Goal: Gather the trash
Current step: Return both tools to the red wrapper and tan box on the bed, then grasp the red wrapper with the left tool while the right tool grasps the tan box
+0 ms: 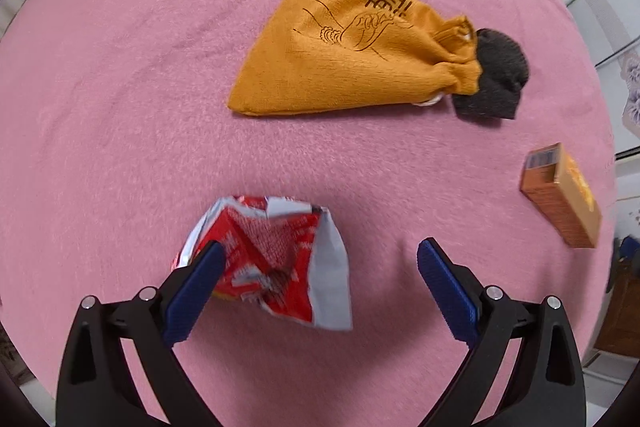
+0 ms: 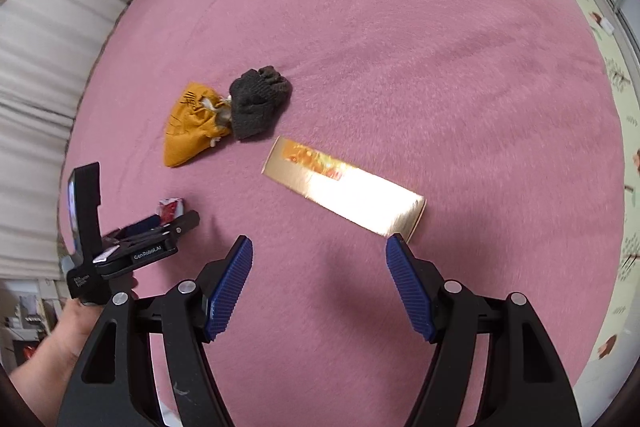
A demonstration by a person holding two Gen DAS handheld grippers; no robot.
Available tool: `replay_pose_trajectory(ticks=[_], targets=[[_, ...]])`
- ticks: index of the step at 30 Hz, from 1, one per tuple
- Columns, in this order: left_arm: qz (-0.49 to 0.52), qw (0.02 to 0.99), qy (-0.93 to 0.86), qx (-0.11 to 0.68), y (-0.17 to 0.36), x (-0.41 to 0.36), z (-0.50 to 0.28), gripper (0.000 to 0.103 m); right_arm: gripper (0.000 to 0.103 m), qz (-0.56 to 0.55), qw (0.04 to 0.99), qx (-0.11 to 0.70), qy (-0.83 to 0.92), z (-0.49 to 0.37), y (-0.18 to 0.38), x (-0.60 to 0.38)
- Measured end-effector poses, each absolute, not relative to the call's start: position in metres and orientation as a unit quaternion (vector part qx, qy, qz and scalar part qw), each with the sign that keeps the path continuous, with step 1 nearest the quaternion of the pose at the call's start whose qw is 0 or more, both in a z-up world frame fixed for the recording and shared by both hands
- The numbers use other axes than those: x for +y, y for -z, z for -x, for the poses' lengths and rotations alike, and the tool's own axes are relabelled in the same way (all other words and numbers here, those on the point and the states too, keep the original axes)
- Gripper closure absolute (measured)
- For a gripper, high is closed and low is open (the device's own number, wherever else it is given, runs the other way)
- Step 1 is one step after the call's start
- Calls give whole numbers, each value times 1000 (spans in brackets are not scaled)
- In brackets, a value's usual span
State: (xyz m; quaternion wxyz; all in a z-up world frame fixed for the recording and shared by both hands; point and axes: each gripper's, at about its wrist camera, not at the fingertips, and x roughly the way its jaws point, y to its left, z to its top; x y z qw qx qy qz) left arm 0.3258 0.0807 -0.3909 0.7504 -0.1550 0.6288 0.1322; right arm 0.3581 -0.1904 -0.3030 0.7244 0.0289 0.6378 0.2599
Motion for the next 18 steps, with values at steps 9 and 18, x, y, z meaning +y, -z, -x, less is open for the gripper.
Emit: replay_pose_trajectory(ticks=[9, 18], targets=[[157, 750, -149, 625, 390, 95, -339, 58, 27, 61, 723, 629, -280, -379, 320, -164], [277, 745, -111, 597, 379, 108, -333, 67, 19, 184, 716, 602, -304, -383, 344, -128]])
